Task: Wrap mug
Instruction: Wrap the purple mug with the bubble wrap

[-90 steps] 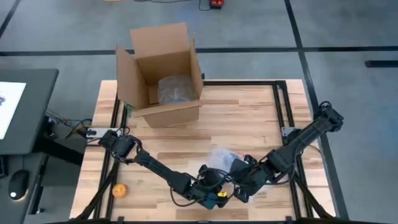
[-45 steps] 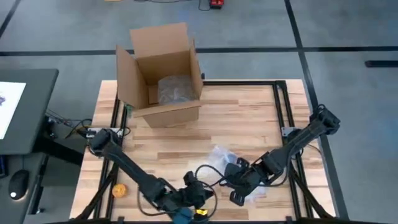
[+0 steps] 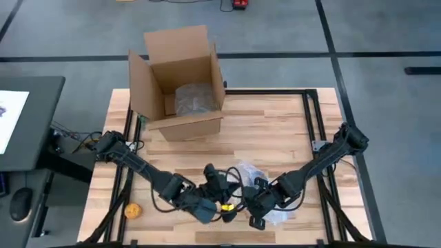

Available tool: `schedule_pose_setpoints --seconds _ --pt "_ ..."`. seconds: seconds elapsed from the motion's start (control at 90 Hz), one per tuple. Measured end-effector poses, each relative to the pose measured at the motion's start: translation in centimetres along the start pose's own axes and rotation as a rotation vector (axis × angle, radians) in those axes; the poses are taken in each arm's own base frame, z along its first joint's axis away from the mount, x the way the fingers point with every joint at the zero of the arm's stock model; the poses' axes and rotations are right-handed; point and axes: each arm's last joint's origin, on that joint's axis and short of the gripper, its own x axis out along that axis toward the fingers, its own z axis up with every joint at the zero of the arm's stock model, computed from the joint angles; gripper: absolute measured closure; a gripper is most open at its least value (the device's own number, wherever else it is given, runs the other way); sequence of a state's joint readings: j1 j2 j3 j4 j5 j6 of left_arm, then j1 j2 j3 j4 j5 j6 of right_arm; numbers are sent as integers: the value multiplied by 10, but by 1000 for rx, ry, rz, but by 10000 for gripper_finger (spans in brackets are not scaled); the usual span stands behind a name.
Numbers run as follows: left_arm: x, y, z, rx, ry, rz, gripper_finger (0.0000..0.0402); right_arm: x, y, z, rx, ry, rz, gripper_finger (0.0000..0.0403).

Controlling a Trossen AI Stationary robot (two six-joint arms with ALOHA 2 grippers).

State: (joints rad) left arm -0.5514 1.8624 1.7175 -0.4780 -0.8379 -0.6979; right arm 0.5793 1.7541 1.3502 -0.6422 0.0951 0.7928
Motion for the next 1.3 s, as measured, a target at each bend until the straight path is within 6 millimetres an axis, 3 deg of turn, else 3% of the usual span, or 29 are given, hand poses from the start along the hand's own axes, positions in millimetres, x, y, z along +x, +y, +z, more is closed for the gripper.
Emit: schedule_pose_setpoints --seconds 0.144,0.278,0.6,0.711,0.811,0.989,1.133,1.3 --pt "-5 7 9 42 -4 7 402 -12 5 4 -26 14 66 244" --pt "-8 16 17 90 10 32 402 -30 20 11 -74 55 154 218" --pt "-24 30 26 131 46 59 402 -100 46 45 -80 -16 278 228" --pt "-29 32 22 137 75 70 402 -119 45 51 -56 -18 267 233" --pt "-36 31 13 140 113 80 402 -127 34 47 9 25 122 240" --pt "-53 26 0 128 155 75 402 -119 -1 35 116 185 -193 277" --pt "-65 21 -8 126 170 62 402 -84 -24 36 166 219 -267 330" --pt "-75 18 -15 115 175 62 402 -41 -46 38 238 176 -210 392"
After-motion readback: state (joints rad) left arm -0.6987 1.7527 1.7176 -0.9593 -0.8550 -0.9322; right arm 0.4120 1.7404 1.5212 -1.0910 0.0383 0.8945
